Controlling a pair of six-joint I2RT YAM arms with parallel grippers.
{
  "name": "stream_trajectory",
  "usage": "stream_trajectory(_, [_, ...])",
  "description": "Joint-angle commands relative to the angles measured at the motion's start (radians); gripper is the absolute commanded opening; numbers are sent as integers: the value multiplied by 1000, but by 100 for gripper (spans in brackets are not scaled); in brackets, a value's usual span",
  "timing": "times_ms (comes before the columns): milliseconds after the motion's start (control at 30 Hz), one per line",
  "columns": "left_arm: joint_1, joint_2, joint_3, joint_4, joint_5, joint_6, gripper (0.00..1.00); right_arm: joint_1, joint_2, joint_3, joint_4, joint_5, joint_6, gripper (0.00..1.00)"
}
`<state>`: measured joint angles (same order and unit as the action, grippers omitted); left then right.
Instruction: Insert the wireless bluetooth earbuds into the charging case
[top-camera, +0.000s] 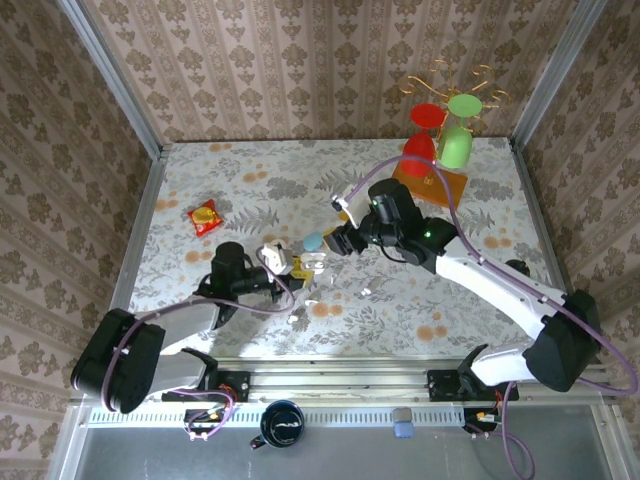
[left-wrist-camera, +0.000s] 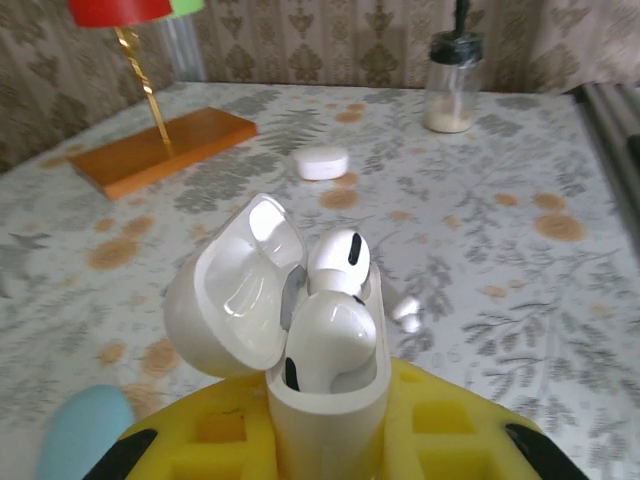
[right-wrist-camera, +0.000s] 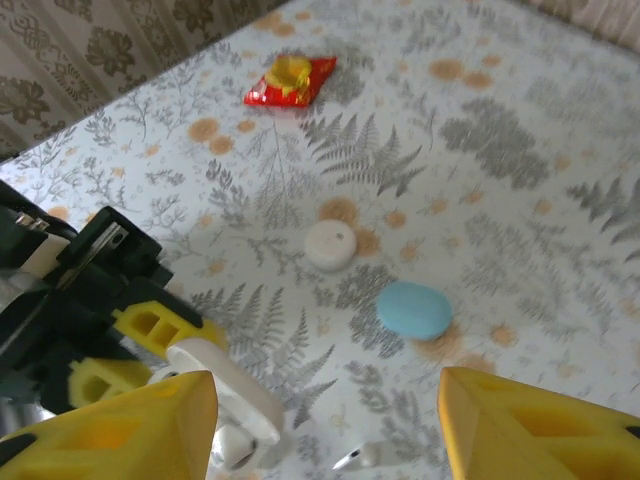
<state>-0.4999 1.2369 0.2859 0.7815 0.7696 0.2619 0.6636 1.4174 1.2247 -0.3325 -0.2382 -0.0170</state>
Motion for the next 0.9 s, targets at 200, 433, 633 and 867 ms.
stream_trajectory(200, [-81,-54,-56,175,-371,190,0,-3,168,167,-199,30,80,64])
stream_trajectory(433, [-127,-36,-73,215,-407,238,0,15,233,204,-200,9,117,64])
stream_trajectory(633, [-130,4,-74,266,-426,243,0,24,270,210,-235,-5,104,64])
stream_trajectory(867, [-127,-2,-62,268,-505,140,0,24,226,153,-272,6,76,64])
